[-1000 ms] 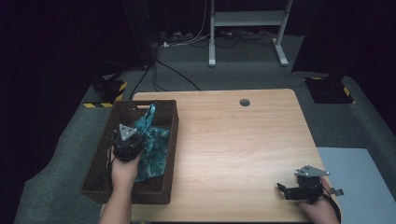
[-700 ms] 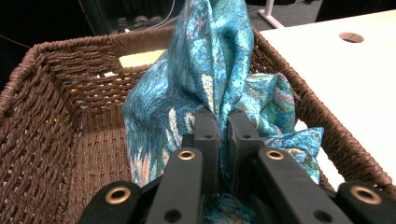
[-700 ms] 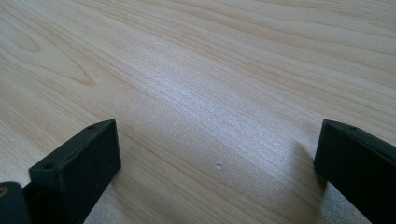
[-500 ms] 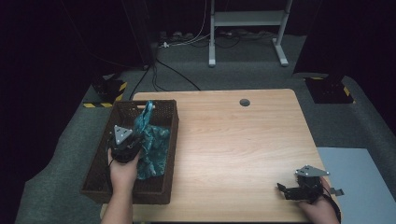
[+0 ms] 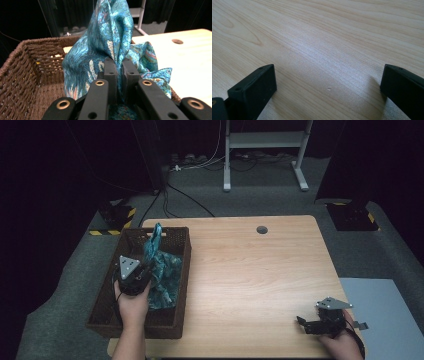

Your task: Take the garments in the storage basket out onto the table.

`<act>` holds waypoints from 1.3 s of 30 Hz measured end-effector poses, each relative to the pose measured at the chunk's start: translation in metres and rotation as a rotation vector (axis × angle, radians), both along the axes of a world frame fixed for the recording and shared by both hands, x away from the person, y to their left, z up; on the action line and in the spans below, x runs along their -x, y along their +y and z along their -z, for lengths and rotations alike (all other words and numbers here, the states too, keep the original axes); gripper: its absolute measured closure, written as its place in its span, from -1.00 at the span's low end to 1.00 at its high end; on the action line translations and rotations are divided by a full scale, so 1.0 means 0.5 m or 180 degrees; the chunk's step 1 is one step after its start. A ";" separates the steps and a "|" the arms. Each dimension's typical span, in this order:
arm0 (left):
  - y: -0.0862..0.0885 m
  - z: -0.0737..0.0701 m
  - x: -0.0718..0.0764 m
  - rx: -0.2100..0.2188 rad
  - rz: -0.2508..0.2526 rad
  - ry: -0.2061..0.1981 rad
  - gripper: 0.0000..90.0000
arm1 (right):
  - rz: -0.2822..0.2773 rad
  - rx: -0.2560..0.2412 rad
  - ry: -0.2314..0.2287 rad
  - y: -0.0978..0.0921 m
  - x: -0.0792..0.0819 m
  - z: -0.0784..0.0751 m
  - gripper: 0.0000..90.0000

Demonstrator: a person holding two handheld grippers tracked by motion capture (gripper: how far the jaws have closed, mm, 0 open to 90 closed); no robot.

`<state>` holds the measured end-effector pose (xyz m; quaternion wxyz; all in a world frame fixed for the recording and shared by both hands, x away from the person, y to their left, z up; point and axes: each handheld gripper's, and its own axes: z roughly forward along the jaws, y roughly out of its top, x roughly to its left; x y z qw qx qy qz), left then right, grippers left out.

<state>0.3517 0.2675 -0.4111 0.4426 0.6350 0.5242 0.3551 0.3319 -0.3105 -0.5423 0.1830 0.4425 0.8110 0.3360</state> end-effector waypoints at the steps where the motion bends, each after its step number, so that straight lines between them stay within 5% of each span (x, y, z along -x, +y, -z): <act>1: 0.000 -0.001 0.001 0.0004 0.0000 -0.0028 0.87 | 0.0000 0.0000 0.0000 0.000 0.000 0.000 -0.99; 39: -0.009 -0.112 0.030 0.0131 -0.0024 -0.0831 0.88 | 0.0000 -0.0001 0.0000 0.000 0.000 0.000 -0.99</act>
